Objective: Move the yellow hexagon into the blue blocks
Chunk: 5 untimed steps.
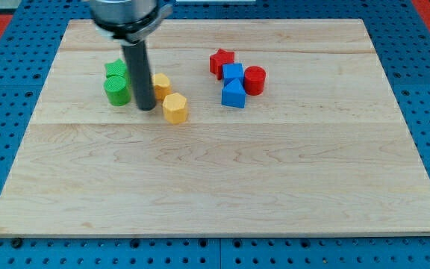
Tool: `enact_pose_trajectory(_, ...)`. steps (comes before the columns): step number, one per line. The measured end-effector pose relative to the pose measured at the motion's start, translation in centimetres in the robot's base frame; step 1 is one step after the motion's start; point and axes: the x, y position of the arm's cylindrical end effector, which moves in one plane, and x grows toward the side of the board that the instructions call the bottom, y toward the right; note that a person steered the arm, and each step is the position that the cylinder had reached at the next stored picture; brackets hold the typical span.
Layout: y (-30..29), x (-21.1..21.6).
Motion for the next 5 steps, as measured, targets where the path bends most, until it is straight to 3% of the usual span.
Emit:
enact_pose_trajectory(1, 1.6, 3.7)
enact_pose_trajectory(2, 5.9, 3.8)
enact_pose_trajectory(3, 4.0, 3.1)
enact_pose_trajectory(5, 8.8, -1.2)
